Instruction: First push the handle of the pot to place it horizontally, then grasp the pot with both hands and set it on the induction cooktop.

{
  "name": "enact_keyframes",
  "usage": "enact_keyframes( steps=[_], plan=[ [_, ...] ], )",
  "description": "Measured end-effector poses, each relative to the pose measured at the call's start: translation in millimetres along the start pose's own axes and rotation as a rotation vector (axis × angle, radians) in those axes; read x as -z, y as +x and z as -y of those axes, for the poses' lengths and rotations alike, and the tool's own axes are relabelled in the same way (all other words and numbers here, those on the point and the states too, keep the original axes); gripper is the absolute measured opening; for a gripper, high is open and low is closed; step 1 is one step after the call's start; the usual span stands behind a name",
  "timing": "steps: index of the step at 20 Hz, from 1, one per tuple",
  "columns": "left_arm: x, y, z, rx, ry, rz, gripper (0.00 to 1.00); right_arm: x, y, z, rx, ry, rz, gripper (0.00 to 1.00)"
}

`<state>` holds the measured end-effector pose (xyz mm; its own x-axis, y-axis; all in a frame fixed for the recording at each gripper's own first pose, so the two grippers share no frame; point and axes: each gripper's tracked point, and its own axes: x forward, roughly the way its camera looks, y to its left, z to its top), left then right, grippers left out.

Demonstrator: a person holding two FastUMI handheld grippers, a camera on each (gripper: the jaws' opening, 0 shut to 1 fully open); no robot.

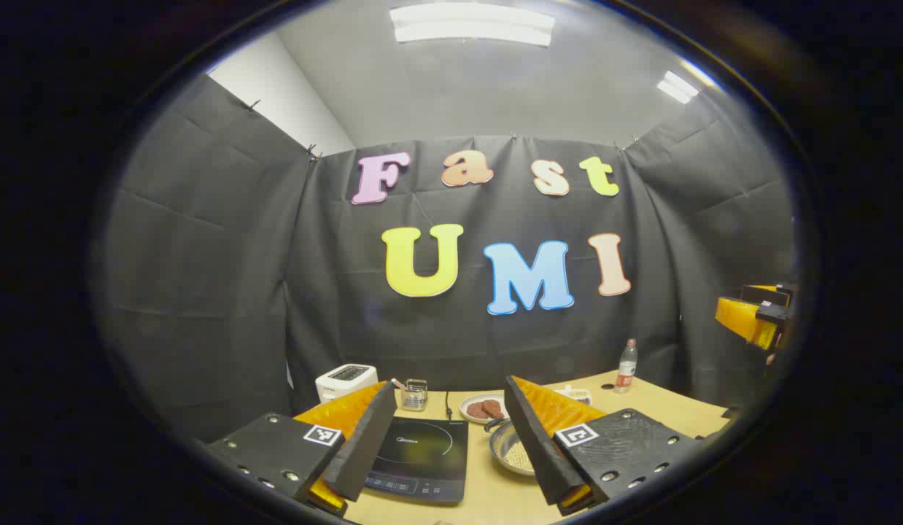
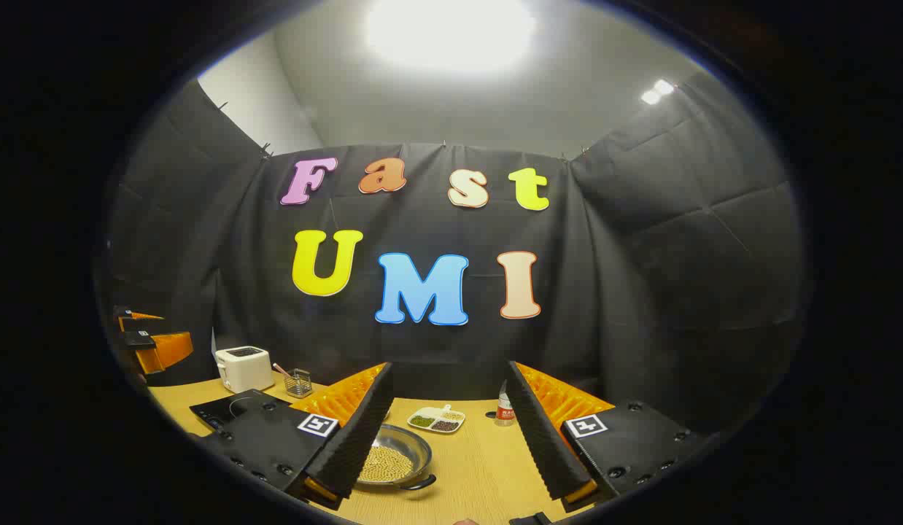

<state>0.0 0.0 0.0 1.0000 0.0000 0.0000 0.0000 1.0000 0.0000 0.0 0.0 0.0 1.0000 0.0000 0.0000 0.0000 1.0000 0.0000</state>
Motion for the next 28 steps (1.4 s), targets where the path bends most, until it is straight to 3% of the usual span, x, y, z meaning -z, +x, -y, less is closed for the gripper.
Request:
enact_keyframes(
  steps=[23,28],
  plan=[
    [0.0,1.1,-0.3,-0.008,0.010,0.014,0.90,6.5,8.2,-3.9,-0.018,0.001,-0.032,0.97],
    [3.9,1.6,-5.8,-0.016,0.006,0.005,0.90,4.7,8.1,-5.1,-0.012,0.002,-0.021,0.86]
  ],
)
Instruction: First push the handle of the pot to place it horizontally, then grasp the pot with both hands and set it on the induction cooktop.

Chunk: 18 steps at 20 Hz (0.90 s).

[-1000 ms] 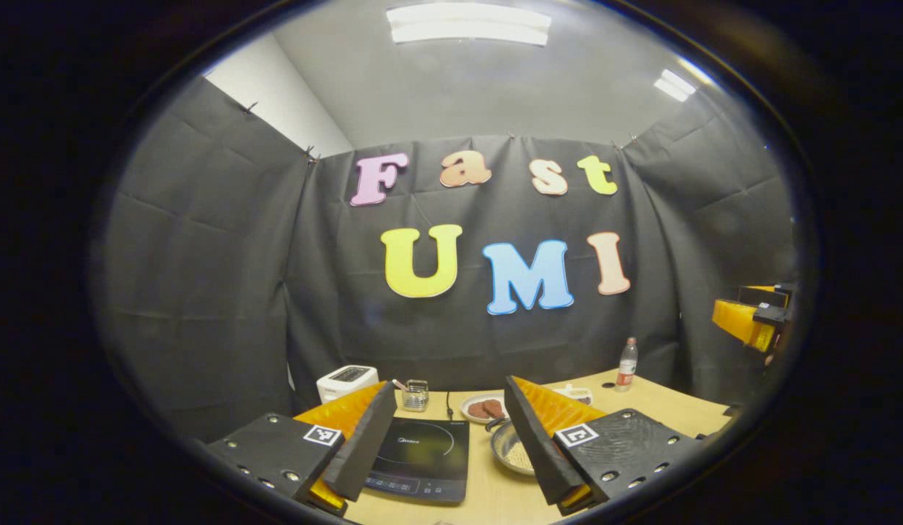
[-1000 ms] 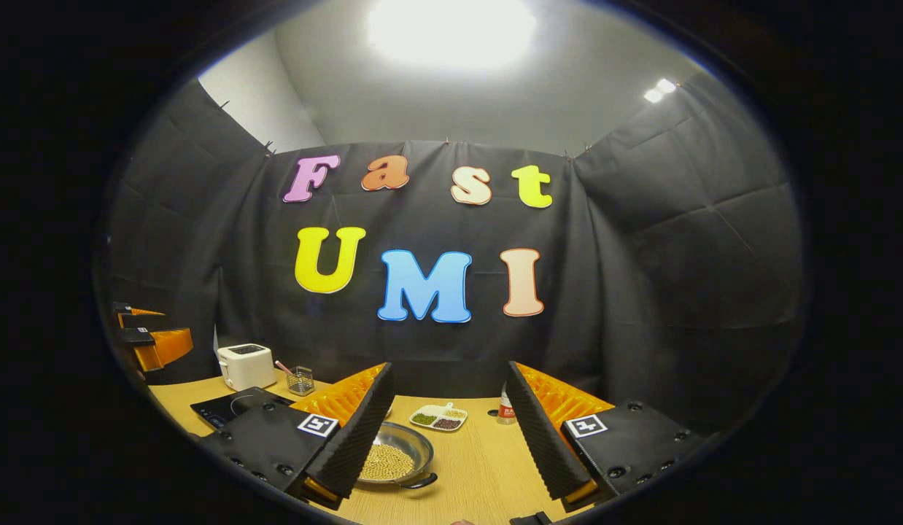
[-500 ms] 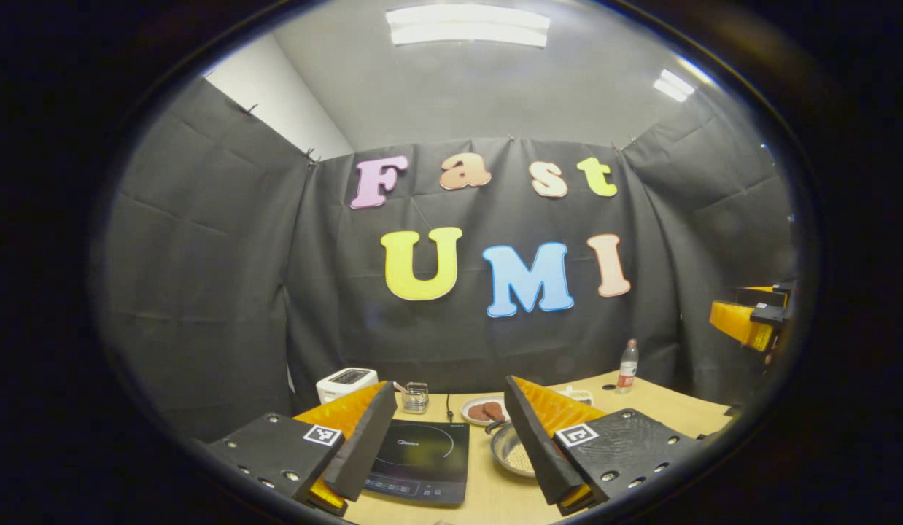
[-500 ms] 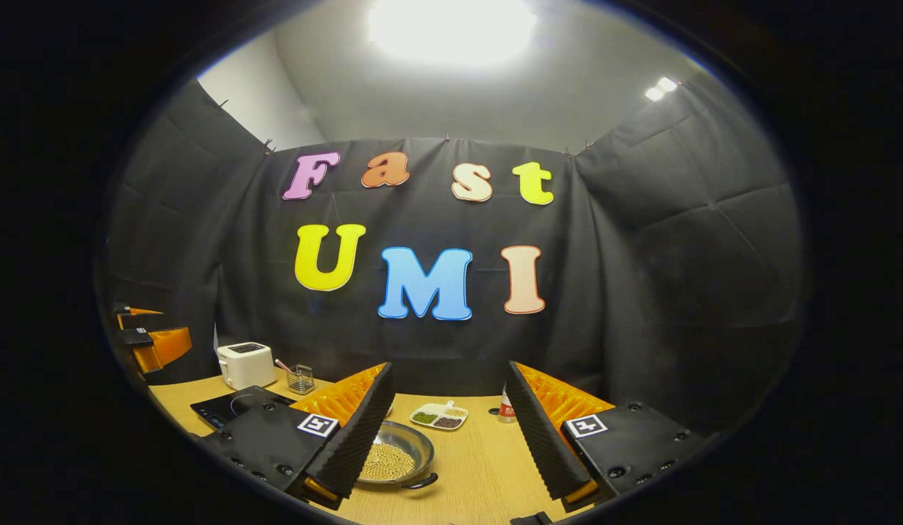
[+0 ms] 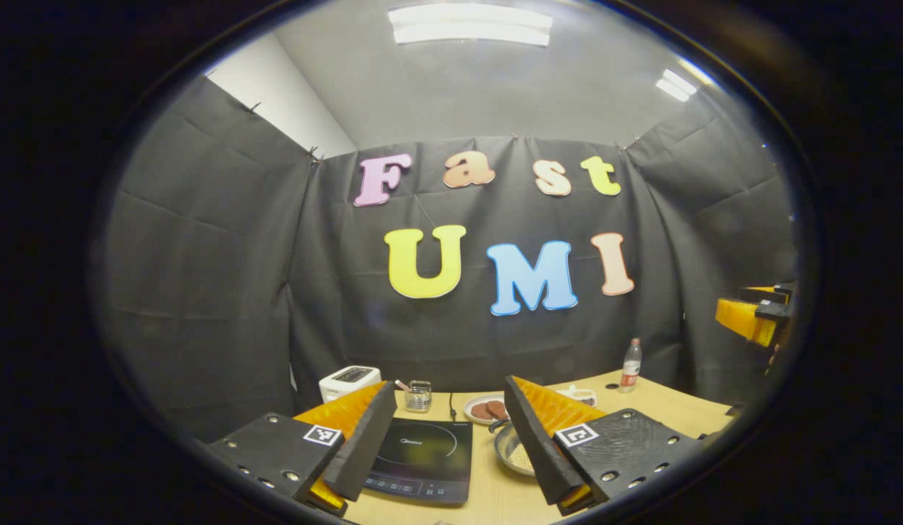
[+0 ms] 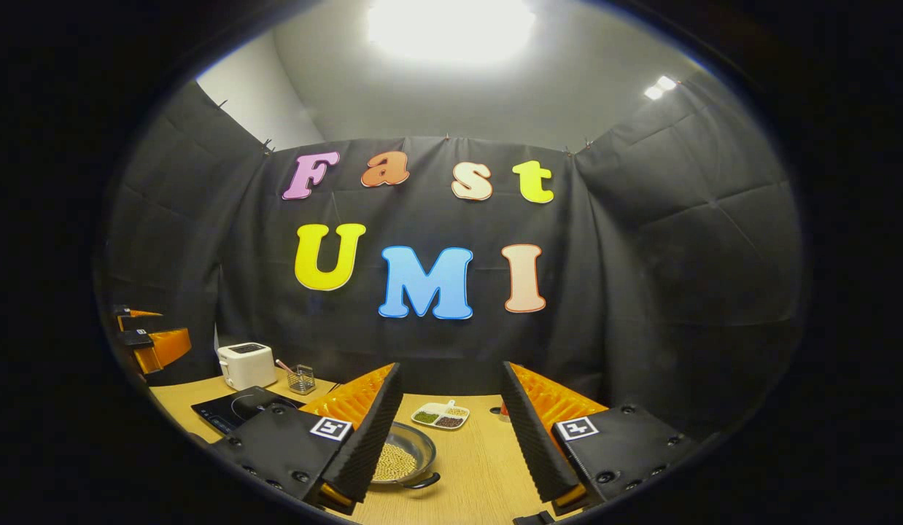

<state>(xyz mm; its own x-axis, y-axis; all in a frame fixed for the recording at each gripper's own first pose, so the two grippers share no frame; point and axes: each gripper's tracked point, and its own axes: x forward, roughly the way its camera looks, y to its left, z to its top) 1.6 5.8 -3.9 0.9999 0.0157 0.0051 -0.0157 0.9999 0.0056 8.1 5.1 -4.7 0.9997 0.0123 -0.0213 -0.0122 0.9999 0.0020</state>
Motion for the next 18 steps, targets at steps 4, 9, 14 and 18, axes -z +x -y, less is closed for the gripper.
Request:
enact_keyframes(
  steps=[4,9,14,18],
  plan=[
    [1.2,0.9,-3.3,-0.002,0.007,-0.003,0.91,0.7,1.8,0.1,0.007,-0.014,0.005,0.69],
    [1.2,3.7,-8.4,-0.002,0.008,0.002,0.90,3.2,3.7,-6.5,-0.001,-0.022,0.001,0.52],
    [1.9,7.1,-15.6,-0.003,0.013,0.004,0.90,1.5,1.6,-14.1,0.017,-0.014,0.002,0.23],
    [1.7,10.8,-23.6,0.001,0.014,0.007,0.88,7.6,8.6,-19.0,0.018,-0.029,-0.010,0.00]
  ],
)
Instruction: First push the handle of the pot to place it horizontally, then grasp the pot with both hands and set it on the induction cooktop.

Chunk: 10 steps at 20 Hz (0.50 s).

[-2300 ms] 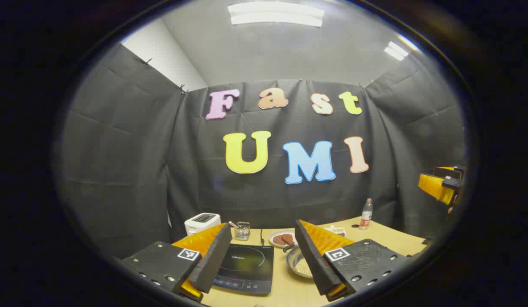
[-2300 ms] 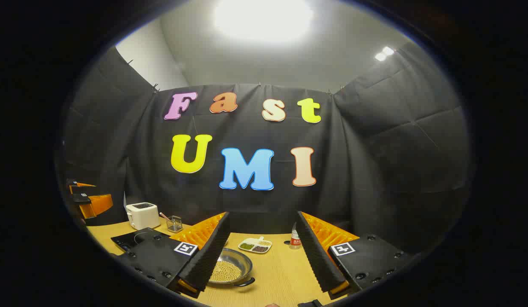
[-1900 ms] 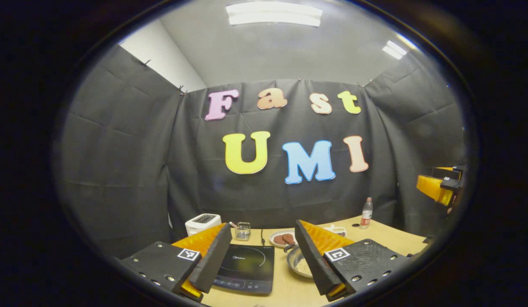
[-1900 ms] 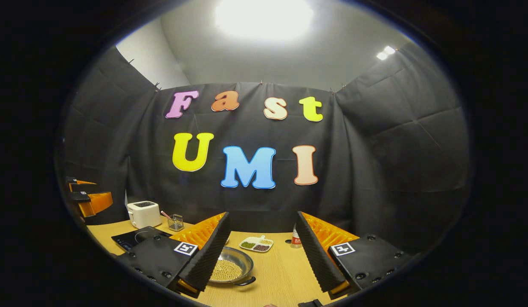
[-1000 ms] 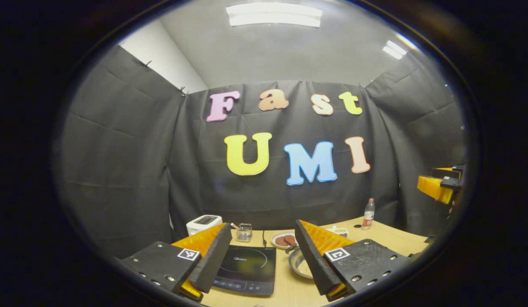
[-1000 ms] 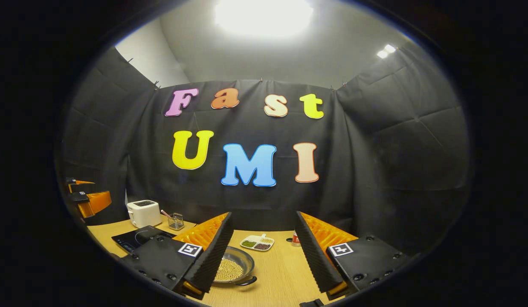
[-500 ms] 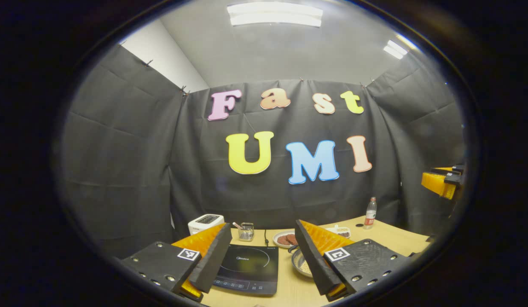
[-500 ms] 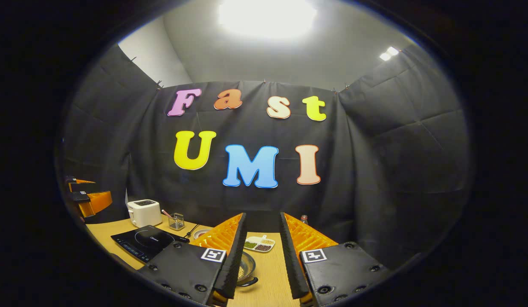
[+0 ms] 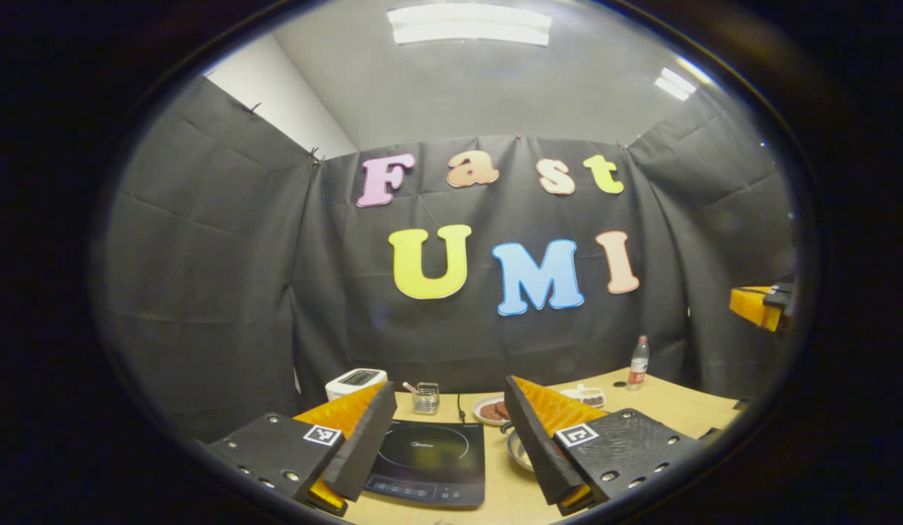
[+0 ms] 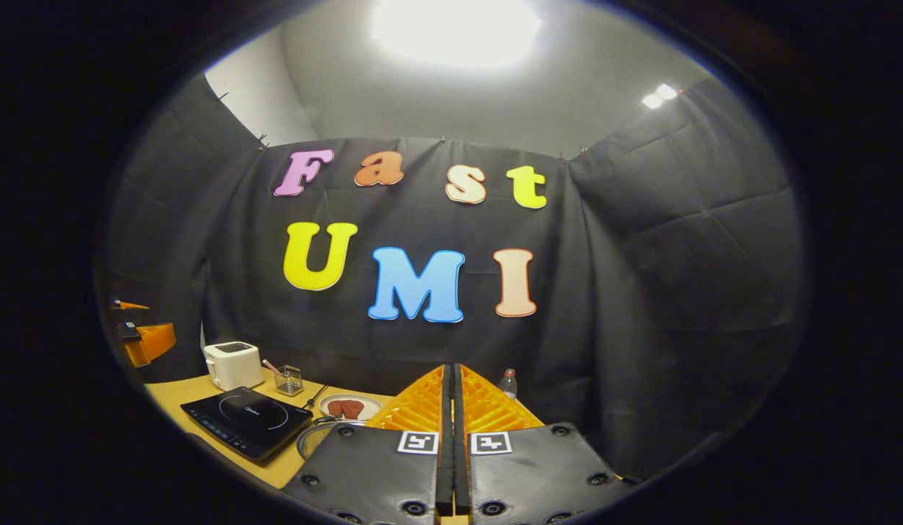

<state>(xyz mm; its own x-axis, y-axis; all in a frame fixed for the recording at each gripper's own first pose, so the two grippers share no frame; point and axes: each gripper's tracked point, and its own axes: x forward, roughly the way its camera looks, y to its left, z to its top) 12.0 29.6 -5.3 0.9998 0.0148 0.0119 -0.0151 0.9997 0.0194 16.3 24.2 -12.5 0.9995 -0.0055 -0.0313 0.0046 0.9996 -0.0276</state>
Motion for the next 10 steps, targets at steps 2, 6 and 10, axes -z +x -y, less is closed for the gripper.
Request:
enact_keyframes(
  steps=[2,6,10],
  plan=[
    [0.6,2.8,-7.0,0.000,0.000,0.004,0.90,4.9,2.9,-14.2,-0.032,0.004,-0.025,0.02],
    [3.9,7.1,-20.7,0.009,-0.004,0.006,0.90,14.0,7.7,-41.0,-0.087,0.002,-0.065,0.02],
    [5.2,10.3,-40.8,0.017,0.003,0.018,0.90,26.2,9.7,-64.3,-0.131,-0.021,-0.090,0.05]
  ],
)
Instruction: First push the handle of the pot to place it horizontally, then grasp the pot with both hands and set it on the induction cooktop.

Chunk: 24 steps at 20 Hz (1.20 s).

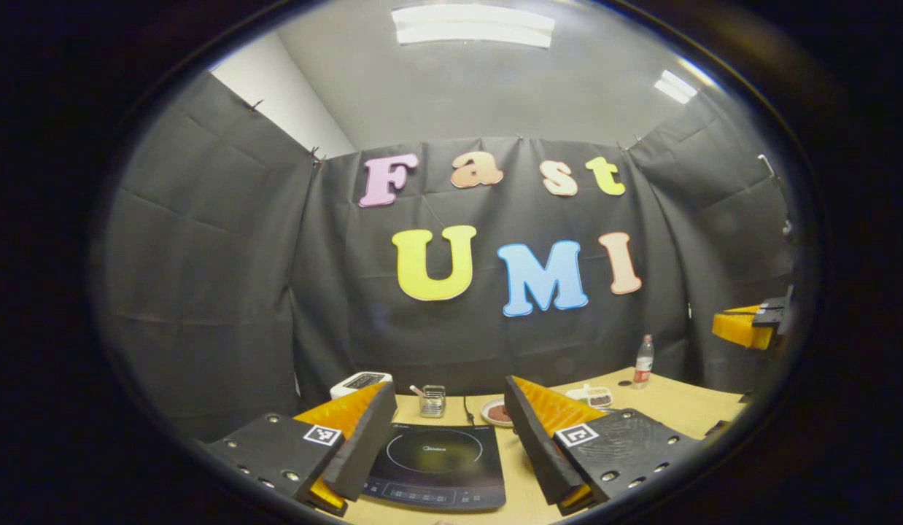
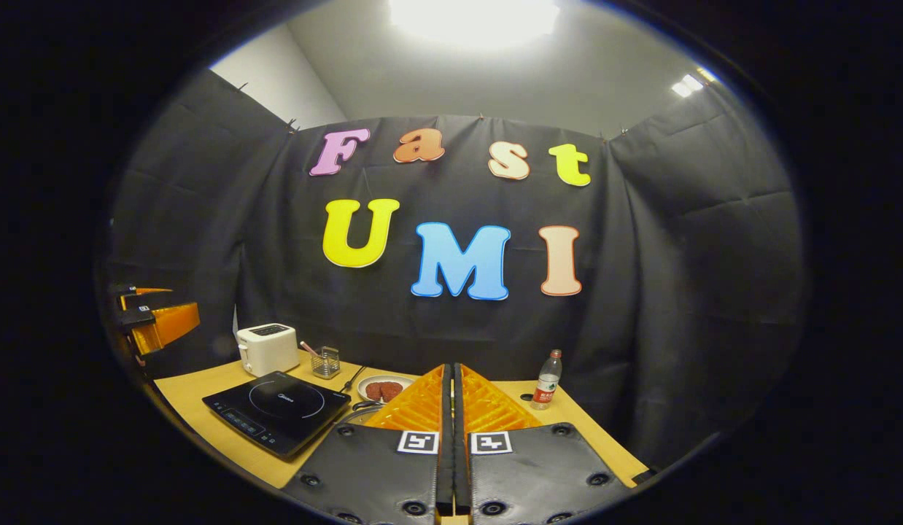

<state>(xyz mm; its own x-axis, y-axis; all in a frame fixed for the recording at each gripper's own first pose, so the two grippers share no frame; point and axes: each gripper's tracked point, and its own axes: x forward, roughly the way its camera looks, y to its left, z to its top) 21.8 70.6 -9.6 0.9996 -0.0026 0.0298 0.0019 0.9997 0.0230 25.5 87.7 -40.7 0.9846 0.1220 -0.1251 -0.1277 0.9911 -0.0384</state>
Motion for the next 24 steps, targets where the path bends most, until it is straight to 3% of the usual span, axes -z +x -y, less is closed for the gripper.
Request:
enact_keyframes(
  steps=[9,24],
  plan=[
    [4.8,-7.0,-26.6,-0.028,-0.006,0.002,0.88,53.7,1.9,-36.3,-0.155,-0.092,-0.162,0.02],
    [29.4,29.9,5.4,-0.117,0.002,-0.061,0.89,157.9,31.5,-37.0,-0.374,-0.197,-0.408,0.02]
  ],
)
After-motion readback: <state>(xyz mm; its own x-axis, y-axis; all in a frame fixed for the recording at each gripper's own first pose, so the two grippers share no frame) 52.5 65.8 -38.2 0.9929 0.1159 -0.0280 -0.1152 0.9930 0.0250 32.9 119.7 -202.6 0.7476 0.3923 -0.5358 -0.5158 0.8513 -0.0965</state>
